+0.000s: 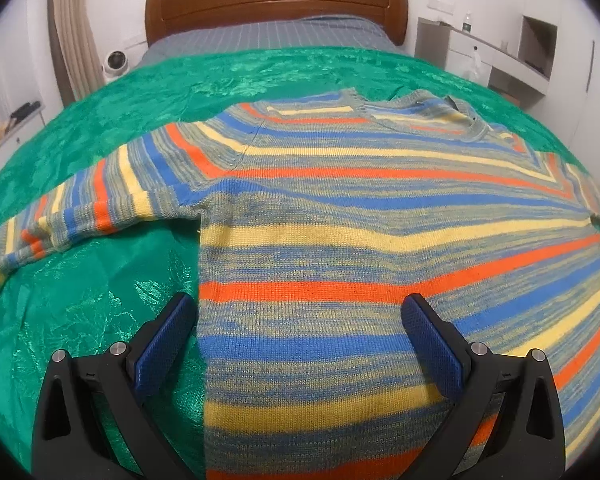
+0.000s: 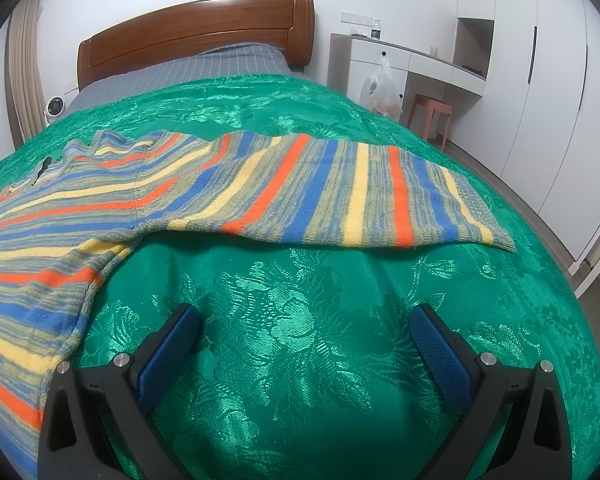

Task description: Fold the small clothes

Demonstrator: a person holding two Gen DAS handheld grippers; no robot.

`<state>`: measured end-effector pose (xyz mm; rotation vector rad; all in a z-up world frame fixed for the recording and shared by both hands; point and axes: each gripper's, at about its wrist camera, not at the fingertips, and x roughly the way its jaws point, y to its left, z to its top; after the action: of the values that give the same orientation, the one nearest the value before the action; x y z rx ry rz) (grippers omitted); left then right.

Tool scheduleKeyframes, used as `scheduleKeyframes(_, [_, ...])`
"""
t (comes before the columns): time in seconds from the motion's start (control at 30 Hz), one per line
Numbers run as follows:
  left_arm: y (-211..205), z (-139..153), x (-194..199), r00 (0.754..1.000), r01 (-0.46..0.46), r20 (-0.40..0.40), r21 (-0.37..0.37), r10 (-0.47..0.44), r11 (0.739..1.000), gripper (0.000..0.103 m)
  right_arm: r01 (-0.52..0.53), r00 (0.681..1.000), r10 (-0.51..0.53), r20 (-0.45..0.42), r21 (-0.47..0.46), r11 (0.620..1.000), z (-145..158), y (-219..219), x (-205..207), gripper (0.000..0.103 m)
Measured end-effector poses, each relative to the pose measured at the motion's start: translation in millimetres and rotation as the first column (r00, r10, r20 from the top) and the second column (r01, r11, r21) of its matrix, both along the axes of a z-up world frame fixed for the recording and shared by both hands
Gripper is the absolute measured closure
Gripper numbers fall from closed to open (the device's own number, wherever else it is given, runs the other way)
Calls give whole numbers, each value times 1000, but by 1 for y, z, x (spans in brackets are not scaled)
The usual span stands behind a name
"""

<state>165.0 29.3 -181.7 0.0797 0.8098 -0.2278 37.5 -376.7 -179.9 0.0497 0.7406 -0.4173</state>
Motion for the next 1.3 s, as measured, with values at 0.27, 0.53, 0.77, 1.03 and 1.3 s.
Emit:
scheduleKeyframes(0.27, [2,0,0,1000,2,-8,-20,-2,1000,0,2,1000,-2,-5,-3,1000,1,1,0,0])
scheduleKeyframes(0.53, [2,0,0,1000,2,-8,-19,-2,1000,0,3,1000,-3,-13,-9,1000,0,3,1,0])
scheduleKeyframes(0.77, [2,0,0,1000,1,-8,-19,-2,1000,0,7,1000,-8,-23,-18,1000,-1,4,4,0])
scheduleKeyframes(1.03, [2,0,0,1000,2,-8,-19,-2,1000,0,10,1000,-10,-27,-20,1000,-1,4,6,0])
scheduleKeyframes(1.3, [2,0,0,1000,2,-8,-19,-2,1000,0,11,1000,-12,-28,-23,1000,-2,4,7,0])
